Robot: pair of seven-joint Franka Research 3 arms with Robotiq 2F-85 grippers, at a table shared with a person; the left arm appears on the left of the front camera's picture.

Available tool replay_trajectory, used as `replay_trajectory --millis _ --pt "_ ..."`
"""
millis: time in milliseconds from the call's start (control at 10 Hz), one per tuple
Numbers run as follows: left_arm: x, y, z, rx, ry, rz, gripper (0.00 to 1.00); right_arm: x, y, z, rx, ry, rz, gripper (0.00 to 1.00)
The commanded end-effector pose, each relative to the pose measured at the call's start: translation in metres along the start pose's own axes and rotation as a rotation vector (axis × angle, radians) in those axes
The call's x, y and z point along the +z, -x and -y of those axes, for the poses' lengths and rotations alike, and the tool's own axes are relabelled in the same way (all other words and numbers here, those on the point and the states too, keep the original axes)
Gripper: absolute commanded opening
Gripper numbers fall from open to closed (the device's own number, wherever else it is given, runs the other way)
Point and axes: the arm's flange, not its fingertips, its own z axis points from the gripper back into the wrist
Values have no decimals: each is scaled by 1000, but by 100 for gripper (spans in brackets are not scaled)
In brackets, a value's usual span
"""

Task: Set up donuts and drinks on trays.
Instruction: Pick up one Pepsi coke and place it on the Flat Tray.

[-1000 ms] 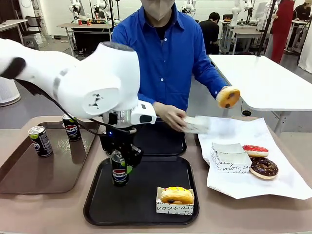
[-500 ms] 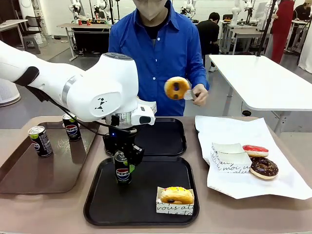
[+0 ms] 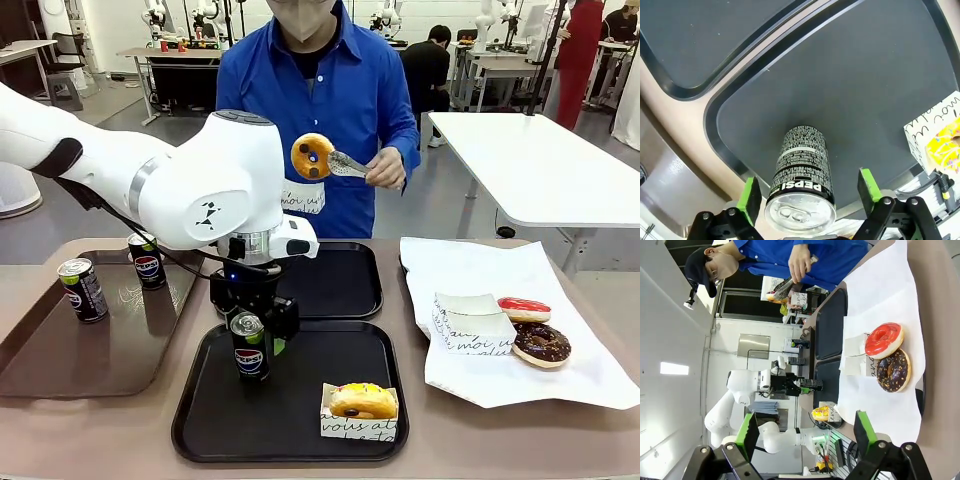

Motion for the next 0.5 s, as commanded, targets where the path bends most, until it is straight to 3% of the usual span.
replay_trajectory --millis 0,200,400 --pt "4 2 -2 -5 10 14 100 1 1 -1 0 -11 1 100" --pt "19 8 -2 -1 40 23 100 1 1 -1 0 -11 1 100" --pt "64 32 2 -12 38 71 100 1 1 -1 0 -11 1 100"
